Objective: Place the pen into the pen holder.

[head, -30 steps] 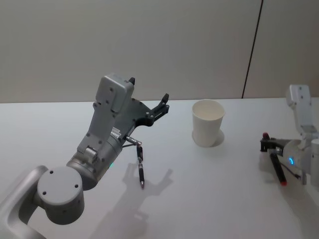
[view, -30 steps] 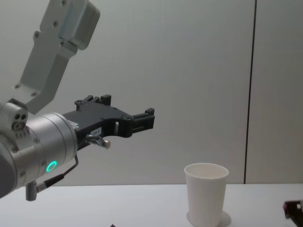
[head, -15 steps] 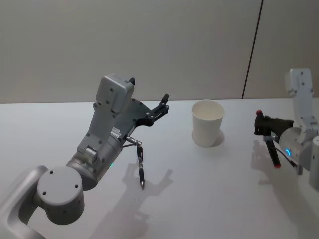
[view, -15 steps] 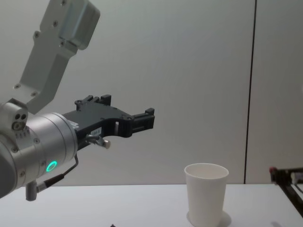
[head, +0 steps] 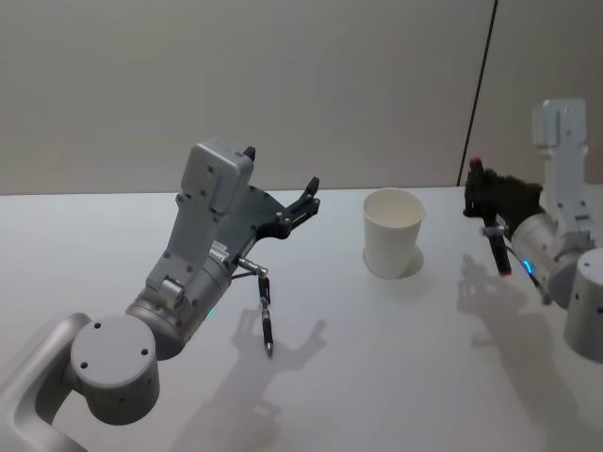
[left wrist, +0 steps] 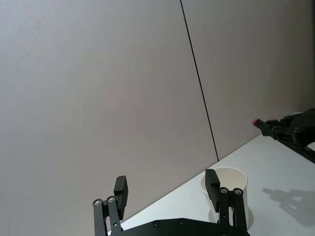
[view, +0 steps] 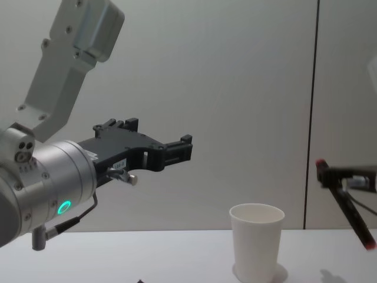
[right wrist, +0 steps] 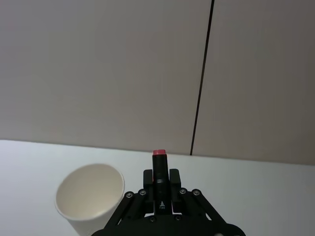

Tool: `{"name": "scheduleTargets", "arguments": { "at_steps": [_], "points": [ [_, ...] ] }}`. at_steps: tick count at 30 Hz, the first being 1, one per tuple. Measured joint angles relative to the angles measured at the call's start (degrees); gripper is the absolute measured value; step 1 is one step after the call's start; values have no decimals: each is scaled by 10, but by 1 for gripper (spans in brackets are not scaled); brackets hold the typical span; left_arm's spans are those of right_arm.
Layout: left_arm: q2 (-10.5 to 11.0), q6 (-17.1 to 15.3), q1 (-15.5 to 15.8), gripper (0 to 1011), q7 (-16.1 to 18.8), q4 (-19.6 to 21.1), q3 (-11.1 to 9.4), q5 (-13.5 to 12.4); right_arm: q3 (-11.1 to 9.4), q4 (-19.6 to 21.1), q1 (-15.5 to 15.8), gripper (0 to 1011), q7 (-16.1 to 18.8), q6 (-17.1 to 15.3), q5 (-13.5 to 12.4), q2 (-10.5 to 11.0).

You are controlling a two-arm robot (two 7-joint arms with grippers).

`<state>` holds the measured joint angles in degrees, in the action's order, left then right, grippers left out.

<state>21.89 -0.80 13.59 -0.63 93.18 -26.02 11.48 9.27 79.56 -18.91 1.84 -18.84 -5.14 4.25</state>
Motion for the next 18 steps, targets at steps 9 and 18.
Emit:
{"name": "scheduleTargets", "arguments": {
  "at_steps": [9, 18],
  "points": [
    [0, 0, 0, 1004, 0, 0, 0, 0, 5, -30, -18, 181, 6, 83, 12, -9],
    [0, 0, 0, 1004, 0, 0, 0, 0, 5, -75, -40, 181, 20, 161, 11, -15]
  ]
}}
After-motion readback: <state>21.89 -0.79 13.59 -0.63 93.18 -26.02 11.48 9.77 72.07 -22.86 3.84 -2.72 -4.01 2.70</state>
